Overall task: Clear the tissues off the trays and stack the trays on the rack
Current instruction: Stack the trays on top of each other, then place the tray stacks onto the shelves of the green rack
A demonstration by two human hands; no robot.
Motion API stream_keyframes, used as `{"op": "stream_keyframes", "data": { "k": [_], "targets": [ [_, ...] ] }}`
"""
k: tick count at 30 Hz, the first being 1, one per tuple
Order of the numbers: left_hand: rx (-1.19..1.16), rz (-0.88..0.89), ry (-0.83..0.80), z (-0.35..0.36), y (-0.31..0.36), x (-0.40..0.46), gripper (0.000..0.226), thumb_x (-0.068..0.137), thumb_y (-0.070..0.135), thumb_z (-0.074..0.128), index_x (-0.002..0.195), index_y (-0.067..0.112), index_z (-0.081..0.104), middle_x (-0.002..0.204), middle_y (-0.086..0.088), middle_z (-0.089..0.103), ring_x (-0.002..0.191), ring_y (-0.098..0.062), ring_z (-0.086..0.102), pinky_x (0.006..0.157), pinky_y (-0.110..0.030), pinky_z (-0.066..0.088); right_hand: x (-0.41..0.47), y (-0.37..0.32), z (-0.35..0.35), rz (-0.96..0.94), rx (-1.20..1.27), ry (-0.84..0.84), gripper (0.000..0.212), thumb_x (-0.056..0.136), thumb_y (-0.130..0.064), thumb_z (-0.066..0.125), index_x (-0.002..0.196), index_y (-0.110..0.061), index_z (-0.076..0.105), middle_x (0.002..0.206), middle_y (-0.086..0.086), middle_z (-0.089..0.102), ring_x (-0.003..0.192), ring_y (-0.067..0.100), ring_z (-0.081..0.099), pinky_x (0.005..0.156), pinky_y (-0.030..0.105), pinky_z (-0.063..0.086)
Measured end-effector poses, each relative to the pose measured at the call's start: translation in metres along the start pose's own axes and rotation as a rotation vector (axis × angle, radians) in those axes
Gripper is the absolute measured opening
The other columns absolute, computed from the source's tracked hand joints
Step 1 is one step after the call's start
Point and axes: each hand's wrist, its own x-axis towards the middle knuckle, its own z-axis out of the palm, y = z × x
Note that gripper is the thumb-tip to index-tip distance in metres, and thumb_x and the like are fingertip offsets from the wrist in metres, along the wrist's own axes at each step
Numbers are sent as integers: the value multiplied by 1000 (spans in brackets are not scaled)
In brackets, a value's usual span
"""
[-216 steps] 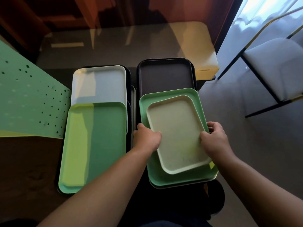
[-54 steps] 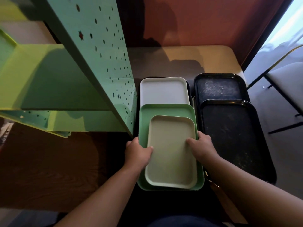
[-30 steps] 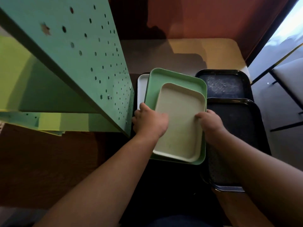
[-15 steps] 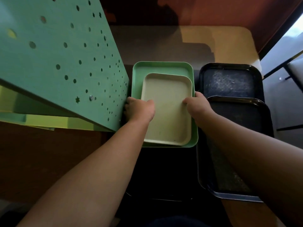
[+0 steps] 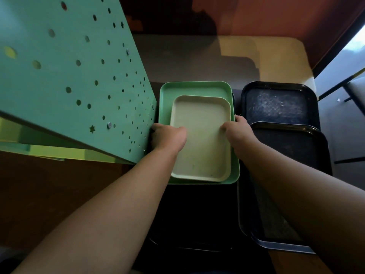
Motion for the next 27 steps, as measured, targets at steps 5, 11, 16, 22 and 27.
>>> {"op": "stream_keyframes", "data": {
  "k": [5, 11, 16, 22, 27],
  "targets": [
    [-105, 36, -26, -9, 3, -14, 76, 75, 29, 66, 142, 16, 33, 110, -8, 58, 82, -22, 59, 76, -40, 55, -8, -8, -23, 41, 48, 14, 42, 95, -15, 65, 136, -8, 56, 111, 9, 63, 97, 27, 64, 85, 44, 52],
    [-227, 114, -285, -35, 21, -49, 17, 85, 25, 71, 94, 11, 65, 99, -12, 72, 90, -32, 70, 88, -51, 58, -53, -23, -83, 6, 203, -52, 28, 86, -28, 75, 103, -8, 66, 99, 13, 71, 88, 32, 71, 74, 44, 56],
    [-390, 292, -572, -59, 42, -90, 61, 76, 27, 76, 128, -1, 61, 119, -27, 70, 105, -46, 70, 95, -57, 55, -93, -41, -142, -105, 265, -115, 20, 93, -28, 60, 103, -11, 62, 107, 17, 68, 98, 39, 66, 86, 47, 53],
    [-470, 477, -625, -83, 92, -173, 49, 85, 29, 67, 124, -2, 69, 126, -29, 66, 106, -42, 65, 102, -54, 51, -140, -78, -203, -312, 350, -131, 27, 86, -25, 60, 104, -8, 69, 83, 11, 77, 84, 36, 70, 70, 35, 61],
    [-321, 635, -736, -109, 128, -248, 30, 95, 15, 49, 90, 4, 76, 77, -10, 75, 64, -18, 72, 67, -26, 61, -198, -132, -258, -425, 317, -307, 33, 91, -15, 42, 87, -6, 73, 64, 10, 74, 52, 24, 72, 43, 29, 57]
  ]
}}
